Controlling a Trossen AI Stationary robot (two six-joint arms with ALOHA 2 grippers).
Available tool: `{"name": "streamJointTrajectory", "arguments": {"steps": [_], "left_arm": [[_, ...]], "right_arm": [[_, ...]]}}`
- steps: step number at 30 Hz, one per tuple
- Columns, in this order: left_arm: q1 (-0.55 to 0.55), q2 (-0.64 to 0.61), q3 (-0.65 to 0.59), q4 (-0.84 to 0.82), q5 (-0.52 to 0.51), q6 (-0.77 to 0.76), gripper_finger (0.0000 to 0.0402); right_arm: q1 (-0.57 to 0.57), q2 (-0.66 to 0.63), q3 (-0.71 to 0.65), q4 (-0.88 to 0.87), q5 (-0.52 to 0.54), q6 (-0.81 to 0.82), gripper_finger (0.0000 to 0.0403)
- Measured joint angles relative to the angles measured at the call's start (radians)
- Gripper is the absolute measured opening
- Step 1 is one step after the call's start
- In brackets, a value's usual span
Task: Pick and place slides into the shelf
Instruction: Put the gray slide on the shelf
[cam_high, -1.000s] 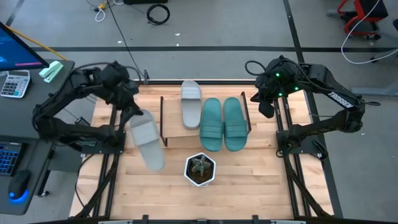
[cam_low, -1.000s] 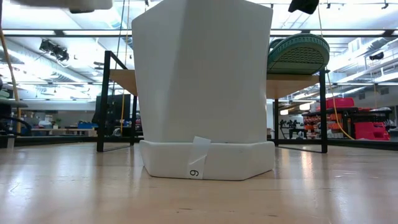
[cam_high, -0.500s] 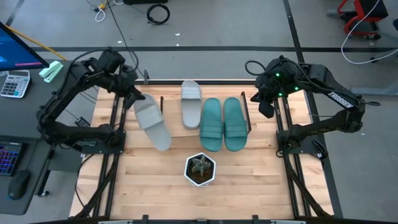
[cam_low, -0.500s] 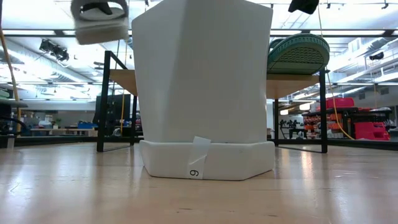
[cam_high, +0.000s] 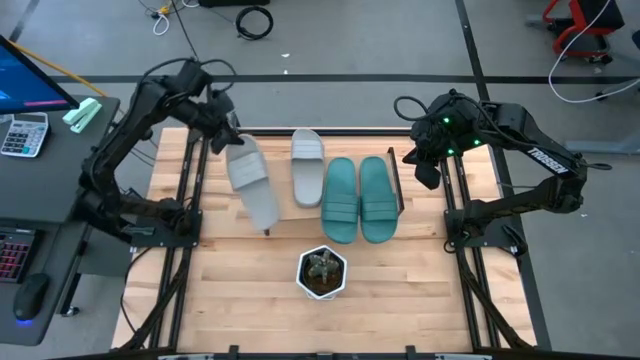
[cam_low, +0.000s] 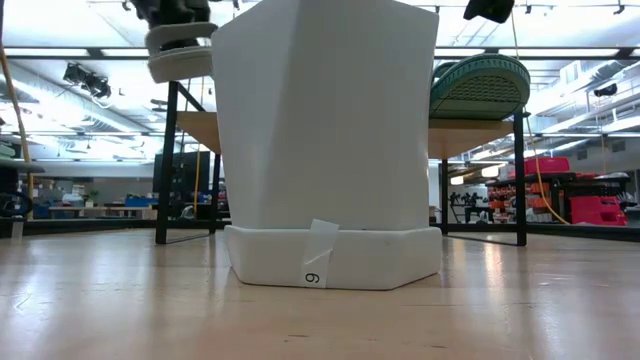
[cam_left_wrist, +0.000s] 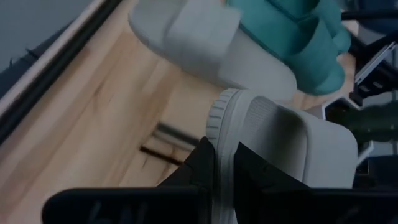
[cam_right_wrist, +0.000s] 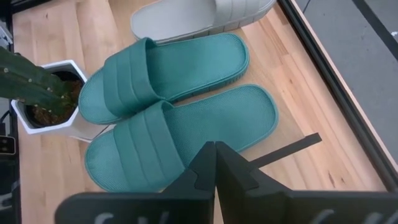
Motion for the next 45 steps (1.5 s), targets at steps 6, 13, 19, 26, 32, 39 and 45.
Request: {"name": "streamJointTrajectory", "arguments": {"steps": [6, 13, 19, 26, 32, 39, 45], "left_arm": [[0.022, 0.049, 0.0, 0.173, 0.09, -0.001, 0.0032], [0.024, 0.105, 0.0, 0.192, 0.1, 0.042, 0.0032], [0.024, 0.18, 0.0, 0.198, 0.098, 0.089, 0.0032], [0.024, 0.243, 0.0, 0.221, 0.056, 0.127, 0.0032], [0.023, 0.255, 0.0, 0.288, 0.018, 0.146, 0.0032], [0.023, 0.256, 0.0, 0.349, 0.01, 0.149, 0.0032], [0.017, 0.267, 0.002, 0.336, 0.01, 0.159, 0.0032]], "right_arm": [[0.0, 0.0, 0.0, 0.0, 0.0, 0.011, 0.0011], [0.0, 0.0, 0.0, 0.0, 0.0, 0.026, 0.0011], [0.0, 0.0, 0.0, 0.0, -0.004, 0.033, 0.0011], [0.0, 0.0, 0.0, 0.0, -0.015, 0.057, 0.0011], [0.0, 0.0, 0.0, 0.0, -0.03, 0.06, 0.0011], [0.0, 0.0, 0.0, 0.0, -0.031, 0.061, 0.0011], [0.0, 0.0, 0.0, 0.0, -0.034, 0.062, 0.0011]]}}
